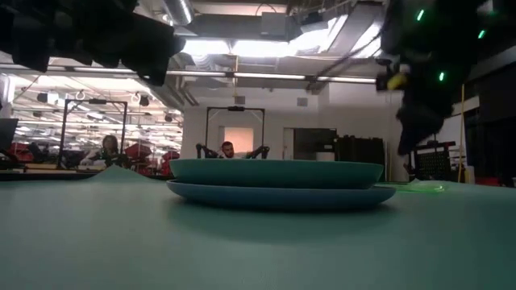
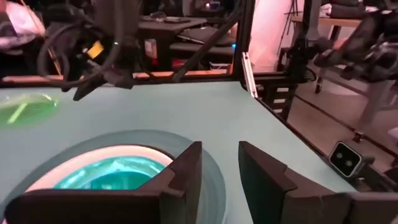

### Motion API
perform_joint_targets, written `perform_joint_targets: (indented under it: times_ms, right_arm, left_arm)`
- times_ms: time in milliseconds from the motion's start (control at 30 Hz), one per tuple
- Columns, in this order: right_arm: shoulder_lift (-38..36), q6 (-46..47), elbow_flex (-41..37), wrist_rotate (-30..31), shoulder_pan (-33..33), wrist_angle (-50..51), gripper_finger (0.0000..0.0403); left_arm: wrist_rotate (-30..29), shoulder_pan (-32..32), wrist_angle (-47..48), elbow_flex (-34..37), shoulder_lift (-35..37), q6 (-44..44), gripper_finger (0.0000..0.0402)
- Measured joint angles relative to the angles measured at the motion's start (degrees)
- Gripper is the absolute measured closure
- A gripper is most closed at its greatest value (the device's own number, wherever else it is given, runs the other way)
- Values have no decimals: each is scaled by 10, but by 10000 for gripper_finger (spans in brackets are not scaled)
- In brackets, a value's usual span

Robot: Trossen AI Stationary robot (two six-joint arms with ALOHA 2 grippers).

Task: Stack plastic plates
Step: Stack the light green plate on top of the light blue plate

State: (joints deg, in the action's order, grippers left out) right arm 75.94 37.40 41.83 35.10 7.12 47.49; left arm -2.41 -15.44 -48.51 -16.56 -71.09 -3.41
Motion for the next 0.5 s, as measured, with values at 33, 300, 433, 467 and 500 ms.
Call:
perform_joint_targets:
  times_ms: [33, 300, 433, 467, 500]
  right_arm:
    - [0, -13, -14, -18, -19, -12, 268]
    - [0, -108, -53, -63, -144, -68, 268]
    - [0, -158, -53, -104, -189, -120, 268]
    - [1, -165, -52, -117, -200, -128, 268]
    - [1, -167, -52, -129, -211, -134, 268]
  left_arm:
    - [0, 0, 2, 0, 0, -5, 303]
    - [-49, 0, 3, 0, 0, -9, 303]
    - [-71, 0, 4, 0, 0, -9, 303]
    - [-71, 0, 4, 0, 0, -9, 303]
    - [-71, 0, 4, 0, 0, -9, 303]
